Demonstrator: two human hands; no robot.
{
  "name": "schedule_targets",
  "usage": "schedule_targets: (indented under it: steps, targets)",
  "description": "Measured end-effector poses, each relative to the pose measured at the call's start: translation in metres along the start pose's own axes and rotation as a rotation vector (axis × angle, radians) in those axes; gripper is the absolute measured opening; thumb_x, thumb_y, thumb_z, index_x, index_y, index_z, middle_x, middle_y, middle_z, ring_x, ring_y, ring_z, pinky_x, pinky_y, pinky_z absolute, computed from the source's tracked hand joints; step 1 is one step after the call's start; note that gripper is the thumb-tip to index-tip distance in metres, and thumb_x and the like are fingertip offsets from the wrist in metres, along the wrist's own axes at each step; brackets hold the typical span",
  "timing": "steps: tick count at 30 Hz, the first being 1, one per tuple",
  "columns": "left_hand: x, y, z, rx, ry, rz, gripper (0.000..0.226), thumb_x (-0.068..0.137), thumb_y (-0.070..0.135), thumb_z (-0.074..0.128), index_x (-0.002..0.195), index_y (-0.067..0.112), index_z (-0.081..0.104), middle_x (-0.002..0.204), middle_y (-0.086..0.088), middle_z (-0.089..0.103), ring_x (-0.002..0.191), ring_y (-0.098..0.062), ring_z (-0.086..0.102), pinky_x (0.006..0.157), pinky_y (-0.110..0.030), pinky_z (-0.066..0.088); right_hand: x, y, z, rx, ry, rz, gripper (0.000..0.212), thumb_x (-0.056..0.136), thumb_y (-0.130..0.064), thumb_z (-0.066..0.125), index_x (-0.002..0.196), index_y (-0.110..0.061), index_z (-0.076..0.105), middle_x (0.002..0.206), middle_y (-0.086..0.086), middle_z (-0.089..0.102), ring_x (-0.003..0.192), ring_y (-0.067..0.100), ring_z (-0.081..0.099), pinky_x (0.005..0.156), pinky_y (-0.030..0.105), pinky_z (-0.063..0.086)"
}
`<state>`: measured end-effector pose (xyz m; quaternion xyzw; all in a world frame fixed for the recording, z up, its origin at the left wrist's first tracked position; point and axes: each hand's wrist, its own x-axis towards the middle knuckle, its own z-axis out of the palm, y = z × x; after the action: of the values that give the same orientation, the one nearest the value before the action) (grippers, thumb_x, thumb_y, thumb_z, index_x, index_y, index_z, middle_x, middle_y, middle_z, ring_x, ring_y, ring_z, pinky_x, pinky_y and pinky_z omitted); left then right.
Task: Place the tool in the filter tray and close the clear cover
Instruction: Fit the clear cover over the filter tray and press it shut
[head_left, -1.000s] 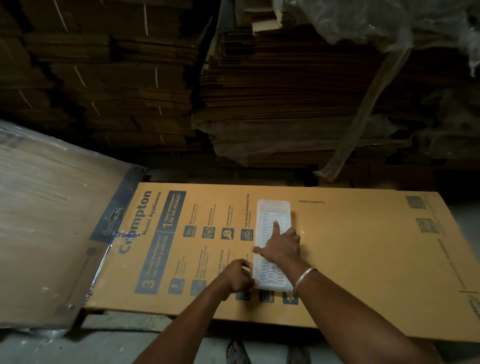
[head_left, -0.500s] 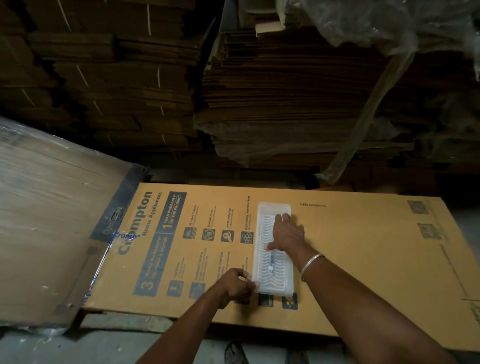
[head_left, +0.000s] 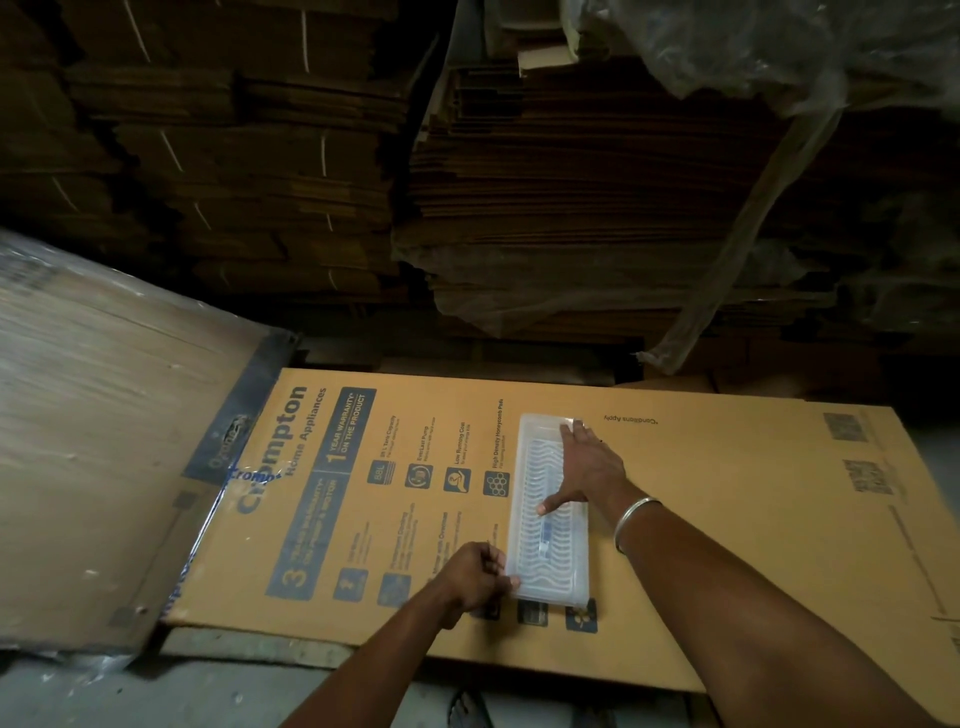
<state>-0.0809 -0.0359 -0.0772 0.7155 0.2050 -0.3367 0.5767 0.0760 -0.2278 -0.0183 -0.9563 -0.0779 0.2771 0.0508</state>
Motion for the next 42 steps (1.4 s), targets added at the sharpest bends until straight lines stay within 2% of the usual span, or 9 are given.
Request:
schedule_targets:
  steps: [7, 12, 16, 19, 26, 29, 34, 39, 42]
  targets:
    - [0.000, -0.004, -0.003, 0.016, -0.021, 0.026, 0.029, 0.076, 0.016, 0.086, 0.091, 0.013, 0.062, 0.086, -0.010, 0.064, 0.080, -0.023, 0.064, 0.081, -0.041, 0.057, -0.003, 0.006, -0.006, 0.006, 0.026, -0.023, 0.150, 0.052, -0.062, 0.092, 0.163, -0.013, 0.004, 0.172, 0.008, 0.004, 0.157, 0.027, 0.012, 0.123, 0.044, 0.024]
    - [-0.008, 0.001, -0.003, -0.082, -0.082, -0.087, 0.033, 0.082, 0.018, 0.086, 0.099, 0.010, 0.059, 0.085, -0.010, 0.072, 0.068, -0.019, 0.068, 0.065, -0.034, 0.061, -0.005, 0.009, 0.000, 0.010, 0.014, -0.024, 0.150, 0.054, -0.064, 0.091, 0.163, -0.016, -0.001, 0.172, 0.006, -0.005, 0.158, 0.030, 0.008, 0.125, 0.052, 0.015]
    - [-0.011, 0.001, -0.001, -0.106, -0.077, -0.133, 0.034, 0.083, 0.016, 0.085, 0.098, 0.007, 0.055, 0.082, -0.018, 0.073, 0.066, -0.025, 0.070, 0.069, -0.038, 0.063, -0.005, 0.011, 0.003, 0.068, -0.005, -0.034, 0.152, 0.053, -0.058, 0.095, 0.163, -0.017, -0.002, 0.171, 0.003, -0.012, 0.155, 0.032, 0.019, 0.118, 0.049, 0.035]
    - [-0.009, 0.001, 0.001, -0.127, -0.058, -0.148, 0.041, 0.077, 0.002, 0.086, 0.100, 0.007, 0.053, 0.084, -0.020, 0.070, 0.064, -0.025, 0.068, 0.065, -0.040, 0.062, -0.004, 0.011, 0.007, 0.088, 0.002, -0.047, 0.152, 0.054, -0.054, 0.096, 0.162, -0.015, -0.003, 0.171, 0.003, -0.014, 0.155, 0.033, 0.019, 0.117, 0.048, 0.038]
    - [-0.011, -0.004, -0.004, 0.049, -0.089, 0.001, 0.043, 0.072, 0.021, 0.092, 0.095, 0.013, 0.057, 0.091, -0.015, 0.073, 0.078, -0.026, 0.071, 0.077, -0.049, 0.063, -0.006, 0.018, 0.022, 0.111, 0.024, -0.062, 0.150, 0.057, -0.056, 0.094, 0.162, -0.016, -0.004, 0.171, 0.000, -0.017, 0.156, 0.028, 0.018, 0.116, 0.049, 0.040]
    - [-0.012, -0.003, -0.004, 0.159, -0.040, 0.069, 0.040, 0.073, 0.027, 0.091, 0.096, 0.016, 0.059, 0.089, -0.009, 0.073, 0.080, -0.023, 0.071, 0.078, -0.052, 0.065, -0.005, 0.020, 0.023, 0.104, 0.059, -0.065, 0.148, 0.057, -0.059, 0.092, 0.163, -0.018, -0.003, 0.171, 0.001, -0.013, 0.156, 0.029, 0.015, 0.120, 0.048, 0.033]
    - [-0.012, 0.007, -0.008, 0.364, -0.007, 0.135, 0.057, 0.071, 0.039, 0.091, 0.114, 0.017, 0.059, 0.108, -0.009, 0.073, 0.087, -0.022, 0.071, 0.080, -0.046, 0.063, -0.002, 0.018, 0.022, 0.061, 0.080, -0.078, 0.144, 0.061, -0.063, 0.088, 0.162, -0.015, -0.003, 0.172, 0.008, -0.008, 0.158, 0.030, 0.001, 0.127, 0.046, 0.012]
    - [-0.001, 0.024, -0.012, 0.521, -0.038, 0.220, 0.114, 0.061, 0.038, 0.097, 0.155, 0.028, 0.034, 0.135, -0.003, 0.060, 0.102, -0.022, 0.066, 0.090, -0.039, 0.059, -0.003, 0.019, 0.025, 0.075, 0.092, -0.079, 0.143, 0.062, -0.060, 0.089, 0.163, -0.014, -0.002, 0.172, 0.008, -0.008, 0.158, 0.028, 0.000, 0.127, 0.043, 0.011]
    - [0.005, 0.036, -0.009, 0.523, 0.001, 0.254, 0.114, 0.070, 0.045, 0.091, 0.161, 0.026, 0.027, 0.151, -0.004, 0.048, 0.124, -0.027, 0.061, 0.097, -0.035, 0.053, -0.006, 0.020, 0.026, 0.064, 0.100, -0.094, 0.143, 0.062, -0.063, 0.087, 0.163, -0.013, -0.002, 0.172, 0.008, -0.007, 0.158, 0.028, 0.001, 0.127, 0.042, 0.011]
